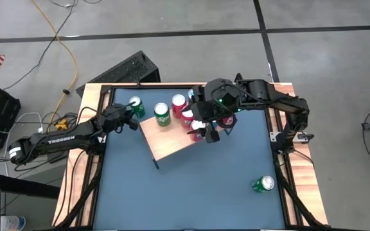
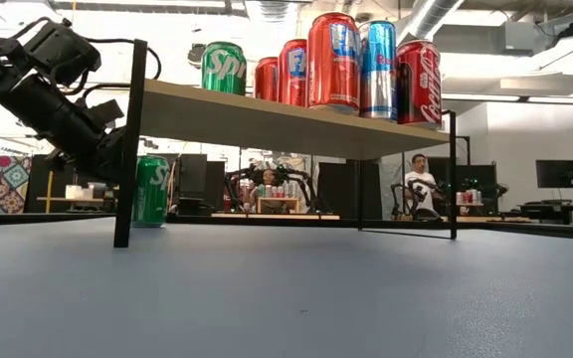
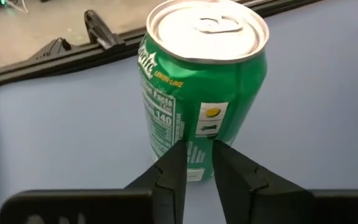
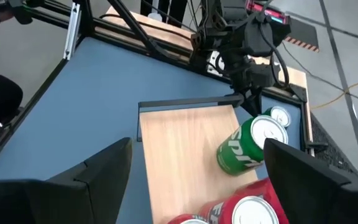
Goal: Place canned beverage on shelf
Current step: Put the top green soda can on the shelf aligned with the other green soda can
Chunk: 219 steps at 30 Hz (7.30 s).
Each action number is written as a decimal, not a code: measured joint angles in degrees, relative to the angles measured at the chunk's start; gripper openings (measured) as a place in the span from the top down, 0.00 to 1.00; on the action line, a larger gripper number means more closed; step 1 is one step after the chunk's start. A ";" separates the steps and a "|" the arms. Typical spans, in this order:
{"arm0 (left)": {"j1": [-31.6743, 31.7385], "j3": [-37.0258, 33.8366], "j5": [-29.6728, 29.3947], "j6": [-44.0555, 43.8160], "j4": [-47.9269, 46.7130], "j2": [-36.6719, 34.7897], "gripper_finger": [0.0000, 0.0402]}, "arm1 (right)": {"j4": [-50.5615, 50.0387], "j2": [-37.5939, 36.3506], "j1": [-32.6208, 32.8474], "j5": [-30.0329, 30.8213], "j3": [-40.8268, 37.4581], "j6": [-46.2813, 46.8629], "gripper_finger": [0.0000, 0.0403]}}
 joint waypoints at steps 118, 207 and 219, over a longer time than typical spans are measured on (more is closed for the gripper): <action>14.48 -5.16 20.86 3.07 26.96 15.67 0.99 | -1.70 6.44 1.15 2.98 0.02 -5.38 0.14; 22.00 56.24 35.17 41.10 -28.26 67.94 0.31 | -10.42 3.65 -3.52 2.80 0.02 -1.95 0.14; 22.49 60.56 35.95 36.86 -34.31 68.35 0.50 | -10.40 3.65 -3.50 2.80 0.02 -0.83 0.14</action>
